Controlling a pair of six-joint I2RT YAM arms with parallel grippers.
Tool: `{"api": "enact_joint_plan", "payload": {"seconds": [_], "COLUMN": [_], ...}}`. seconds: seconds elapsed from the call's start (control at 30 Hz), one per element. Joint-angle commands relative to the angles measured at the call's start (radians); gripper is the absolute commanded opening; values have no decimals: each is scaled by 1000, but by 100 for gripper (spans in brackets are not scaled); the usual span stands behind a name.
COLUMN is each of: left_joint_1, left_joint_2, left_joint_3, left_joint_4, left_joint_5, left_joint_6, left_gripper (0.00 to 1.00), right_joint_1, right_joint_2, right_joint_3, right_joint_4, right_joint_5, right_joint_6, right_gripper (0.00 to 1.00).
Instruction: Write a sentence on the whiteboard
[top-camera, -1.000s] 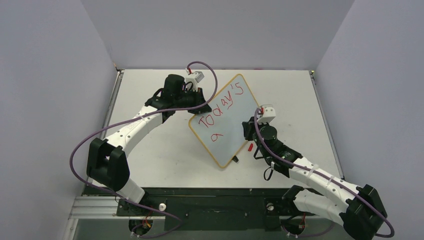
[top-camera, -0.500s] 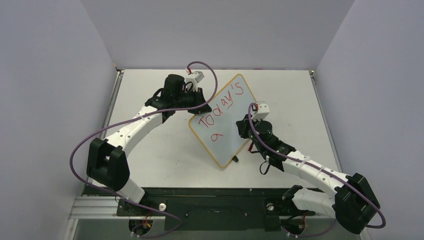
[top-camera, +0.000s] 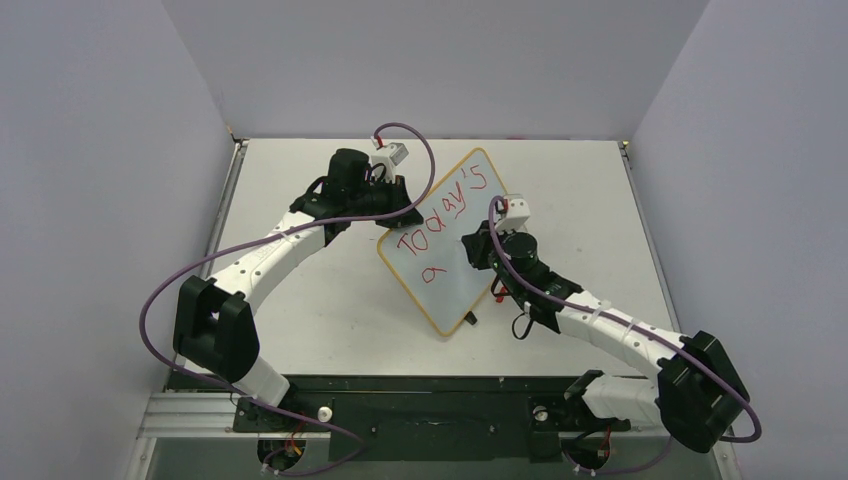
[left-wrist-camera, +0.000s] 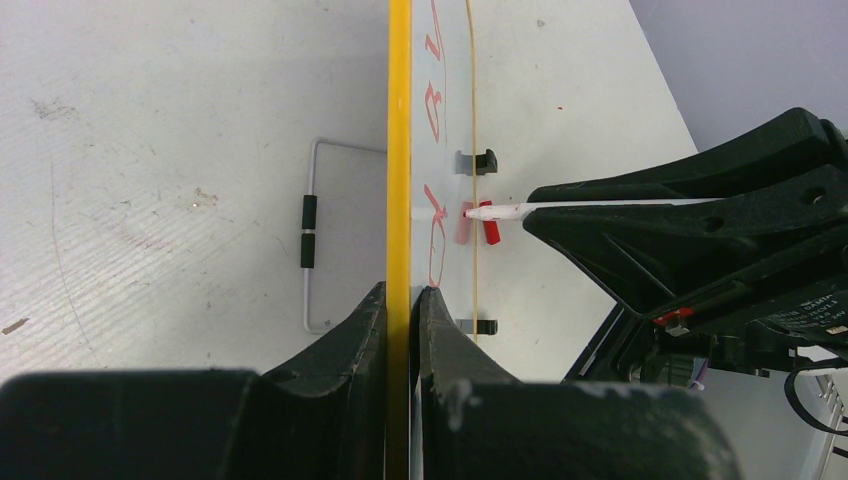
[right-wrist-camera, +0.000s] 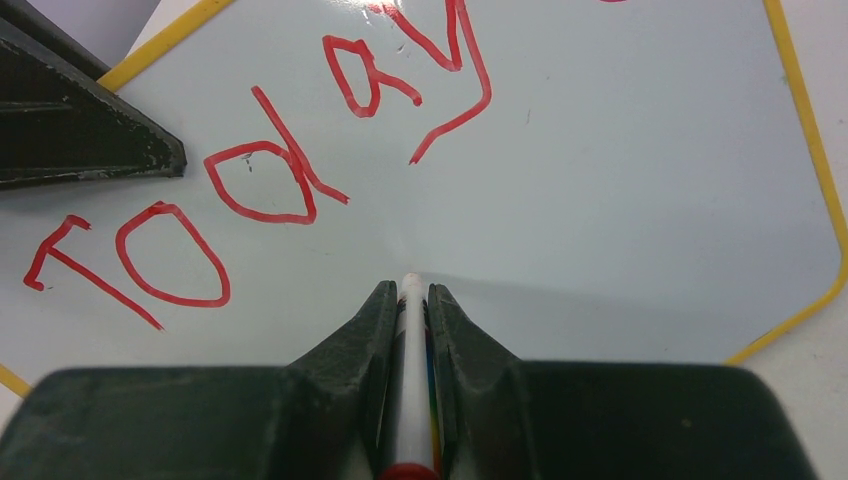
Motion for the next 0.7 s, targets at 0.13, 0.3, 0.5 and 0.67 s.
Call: {"api": "enact_joint_plan", "payload": {"seconds": [0.13,0.3,0.5,0.67], "left_joint_1": [4,4,5,5], "left_joint_2": [-26,-24,-23,-20], "left_joint_3": [-10,-9,-6,-6], "left_joint_4": [32,31,33,33], "left_joint_5": [-80,-81,-81,-84], "left_joint_6": [82,84,84,84], "left_gripper": [0,0,0,0], "right_joint_1": [-3,10,37,72], "right_joint_2": [49,60,72,74], "right_joint_3": [76,81,78,65], "right_joint_4": [59,68,68,65], "right_joint_5": [-43,-66,-87,-78], "right_joint_6": [-22,-28,-50,-70], "right_gripper": [0,0,0,0]}}
